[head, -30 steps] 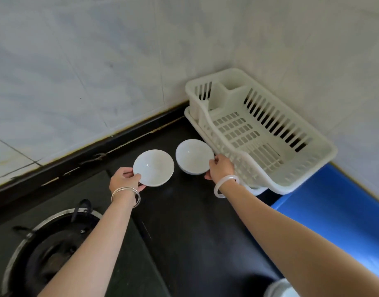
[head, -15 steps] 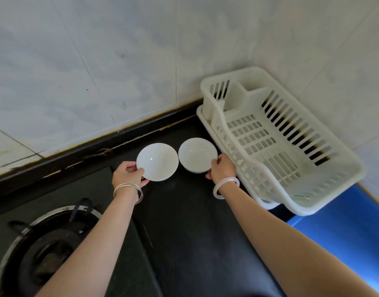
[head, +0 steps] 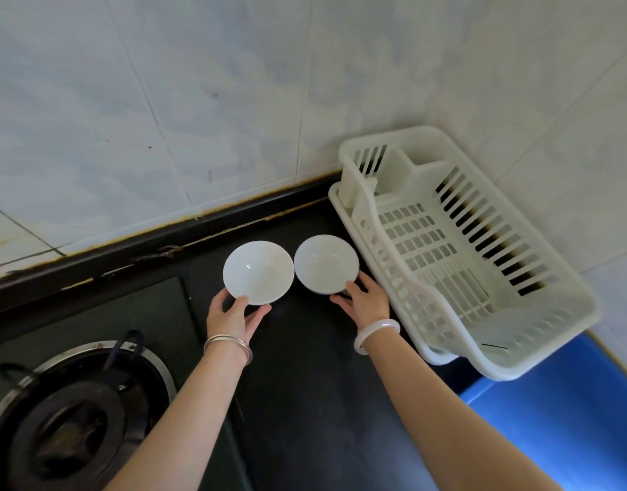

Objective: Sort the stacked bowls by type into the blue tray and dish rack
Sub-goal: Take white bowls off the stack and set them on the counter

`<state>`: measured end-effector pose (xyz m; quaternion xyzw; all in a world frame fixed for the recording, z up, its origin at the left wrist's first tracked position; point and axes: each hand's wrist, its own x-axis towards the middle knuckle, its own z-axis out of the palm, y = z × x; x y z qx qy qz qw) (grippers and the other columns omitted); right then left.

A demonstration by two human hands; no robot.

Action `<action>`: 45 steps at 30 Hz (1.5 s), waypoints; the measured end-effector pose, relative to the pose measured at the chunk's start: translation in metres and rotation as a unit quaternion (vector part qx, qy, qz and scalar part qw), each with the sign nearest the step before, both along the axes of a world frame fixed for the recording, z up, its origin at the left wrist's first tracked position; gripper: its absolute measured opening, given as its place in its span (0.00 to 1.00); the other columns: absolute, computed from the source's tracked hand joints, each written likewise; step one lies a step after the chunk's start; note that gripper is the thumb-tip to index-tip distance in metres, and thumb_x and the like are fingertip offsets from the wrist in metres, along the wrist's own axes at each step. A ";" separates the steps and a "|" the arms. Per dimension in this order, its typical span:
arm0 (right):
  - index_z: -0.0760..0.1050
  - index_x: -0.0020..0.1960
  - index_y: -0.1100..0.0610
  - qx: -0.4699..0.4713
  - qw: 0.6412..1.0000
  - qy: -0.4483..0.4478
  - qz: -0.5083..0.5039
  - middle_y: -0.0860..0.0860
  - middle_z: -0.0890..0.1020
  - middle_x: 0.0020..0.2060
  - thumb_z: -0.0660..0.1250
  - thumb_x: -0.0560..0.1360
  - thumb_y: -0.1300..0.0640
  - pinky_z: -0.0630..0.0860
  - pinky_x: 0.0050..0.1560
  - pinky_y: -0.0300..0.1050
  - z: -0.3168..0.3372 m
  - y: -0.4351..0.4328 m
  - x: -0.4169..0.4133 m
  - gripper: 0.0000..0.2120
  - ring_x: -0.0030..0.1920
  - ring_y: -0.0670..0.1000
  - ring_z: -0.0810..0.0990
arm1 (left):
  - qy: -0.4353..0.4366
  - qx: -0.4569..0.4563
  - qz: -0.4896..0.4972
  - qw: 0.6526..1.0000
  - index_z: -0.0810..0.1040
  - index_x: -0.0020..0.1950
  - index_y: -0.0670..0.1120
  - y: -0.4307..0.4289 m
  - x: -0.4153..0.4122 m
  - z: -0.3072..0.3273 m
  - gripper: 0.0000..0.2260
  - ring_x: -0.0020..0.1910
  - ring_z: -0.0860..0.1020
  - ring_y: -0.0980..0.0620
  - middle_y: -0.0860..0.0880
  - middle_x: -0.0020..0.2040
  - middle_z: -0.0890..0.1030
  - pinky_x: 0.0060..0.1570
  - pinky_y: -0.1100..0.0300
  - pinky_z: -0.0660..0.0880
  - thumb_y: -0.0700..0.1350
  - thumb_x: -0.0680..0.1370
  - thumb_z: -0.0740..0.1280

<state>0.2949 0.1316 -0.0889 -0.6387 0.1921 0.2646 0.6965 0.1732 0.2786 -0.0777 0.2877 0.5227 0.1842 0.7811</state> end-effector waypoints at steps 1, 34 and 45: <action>0.70 0.68 0.57 0.002 1.000 -0.002 0.001 0.56 0.75 0.59 0.61 0.76 0.67 0.80 0.42 0.44 0.000 0.003 0.004 0.21 0.47 0.52 0.79 | 0.000 -0.002 0.007 1.000 0.71 0.63 0.49 0.001 0.003 0.001 0.20 0.58 0.76 0.39 0.43 0.68 0.70 0.39 0.55 0.81 0.35 0.73 0.67; 0.61 0.73 0.53 -0.024 0.993 -0.003 0.114 0.57 0.72 0.67 0.57 0.80 0.53 0.75 0.53 0.48 0.012 0.074 0.055 0.22 0.58 0.59 0.78 | 0.005 0.025 0.011 1.000 0.65 0.70 0.50 0.035 0.041 0.002 0.20 0.57 0.78 0.43 0.43 0.67 0.71 0.42 0.55 0.78 0.40 0.78 0.61; 0.74 0.62 0.52 -0.157 0.936 -0.137 0.285 0.46 0.81 0.46 0.55 0.81 0.51 0.77 0.43 0.38 0.085 -0.048 -0.037 0.14 0.43 0.47 0.81 | 0.048 0.235 -0.304 0.922 0.76 0.58 0.46 -0.073 -0.031 0.029 0.10 0.50 0.80 0.48 0.44 0.56 0.79 0.50 0.57 0.76 0.40 0.78 0.61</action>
